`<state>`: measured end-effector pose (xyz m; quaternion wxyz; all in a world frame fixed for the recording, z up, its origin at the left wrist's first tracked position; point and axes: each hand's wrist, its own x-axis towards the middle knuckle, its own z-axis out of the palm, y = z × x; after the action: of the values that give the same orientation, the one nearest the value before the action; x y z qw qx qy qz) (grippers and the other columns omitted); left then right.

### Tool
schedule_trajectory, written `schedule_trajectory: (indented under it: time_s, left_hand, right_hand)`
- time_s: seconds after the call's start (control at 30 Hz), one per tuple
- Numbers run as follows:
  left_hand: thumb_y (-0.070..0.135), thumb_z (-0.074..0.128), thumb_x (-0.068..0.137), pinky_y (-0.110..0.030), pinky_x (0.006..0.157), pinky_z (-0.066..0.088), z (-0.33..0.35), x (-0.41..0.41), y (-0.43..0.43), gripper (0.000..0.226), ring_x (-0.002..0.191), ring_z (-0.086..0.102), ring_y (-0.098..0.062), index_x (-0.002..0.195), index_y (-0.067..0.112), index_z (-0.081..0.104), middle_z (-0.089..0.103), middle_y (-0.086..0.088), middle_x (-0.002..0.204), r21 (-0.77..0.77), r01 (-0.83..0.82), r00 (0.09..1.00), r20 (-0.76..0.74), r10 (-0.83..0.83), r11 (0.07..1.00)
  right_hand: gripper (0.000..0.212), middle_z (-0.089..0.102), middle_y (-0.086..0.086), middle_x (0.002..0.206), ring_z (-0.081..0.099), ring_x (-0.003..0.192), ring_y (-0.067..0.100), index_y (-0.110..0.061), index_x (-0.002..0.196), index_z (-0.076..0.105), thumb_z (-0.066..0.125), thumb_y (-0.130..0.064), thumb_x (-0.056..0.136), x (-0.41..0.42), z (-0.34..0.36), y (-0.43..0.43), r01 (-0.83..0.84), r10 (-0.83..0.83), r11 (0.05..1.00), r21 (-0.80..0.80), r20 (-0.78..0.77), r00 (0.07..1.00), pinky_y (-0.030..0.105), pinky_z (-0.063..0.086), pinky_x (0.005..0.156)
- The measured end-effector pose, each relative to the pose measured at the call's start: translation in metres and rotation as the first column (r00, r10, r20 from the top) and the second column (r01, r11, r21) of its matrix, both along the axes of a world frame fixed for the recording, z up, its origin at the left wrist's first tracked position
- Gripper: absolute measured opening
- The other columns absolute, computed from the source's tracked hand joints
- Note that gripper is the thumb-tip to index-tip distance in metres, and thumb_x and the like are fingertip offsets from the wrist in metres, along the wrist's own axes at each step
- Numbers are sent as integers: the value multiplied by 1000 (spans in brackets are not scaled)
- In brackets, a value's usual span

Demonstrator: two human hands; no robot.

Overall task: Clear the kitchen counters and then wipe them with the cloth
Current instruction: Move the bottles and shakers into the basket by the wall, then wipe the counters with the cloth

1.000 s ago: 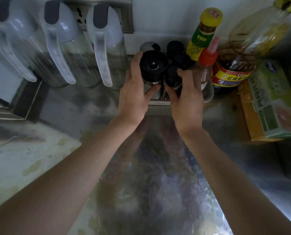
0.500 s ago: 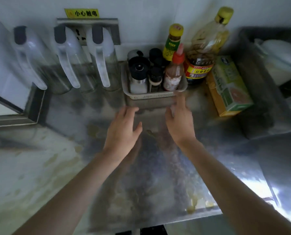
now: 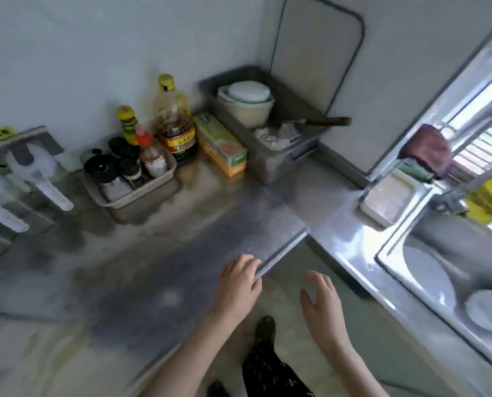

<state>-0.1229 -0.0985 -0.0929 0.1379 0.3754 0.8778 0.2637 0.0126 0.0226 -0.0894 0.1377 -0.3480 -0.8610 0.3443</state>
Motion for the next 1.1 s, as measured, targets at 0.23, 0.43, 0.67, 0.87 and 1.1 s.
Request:
schedule_trajectory:
  time_s: [0.23,0.43,0.67,0.87,1.1]
  left_hand:
    - [18,59,85,-30,91,41,47,37,106,27,107,56,-19,112,13,61,57,-2,116,69,111,987,113,-118,991]
    - [17,58,88,-22,76,41,65,34,204,22,90,56,-11,109,16,62,55,7,103,140,59,988,132,-78,988]
    - [17,61,86,-13,77,41,69,48,255,22,98,58,-10,108,17,64,58,8,107,106,-112,985,146,96,988]
    - [16,62,86,-21,78,44,67,57,275,15,93,60,-9,100,19,65,58,12,97,46,-133,978,170,123,990]
    - [32,56,87,-6,80,42,99,57,292,21,96,58,7,107,27,60,63,15,104,226,-289,902,389,186,930]
  right_hand:
    - [18,55,-2,98,51,95,16,-14,95,59,54,0,86,57,34,81,300,-303,947,-117,-11,953,20,33,75]
    - [13,56,-1,98,55,94,18,-20,93,56,54,-7,90,56,55,201,322,-334,940,-114,-110,936,25,39,78]
    - [50,58,2,116,56,107,16,-12,123,48,53,-48,88,12,86,317,302,-406,858,-415,-188,894,36,45,93]
    - [25,66,5,86,61,71,12,-10,95,61,62,-34,87,-18,99,355,180,-534,513,-839,-148,833,23,45,63]
    - [16,48,-3,68,47,66,11,-14,72,51,63,-12,83,-13,143,358,-67,-341,763,-643,-489,803,21,41,62]
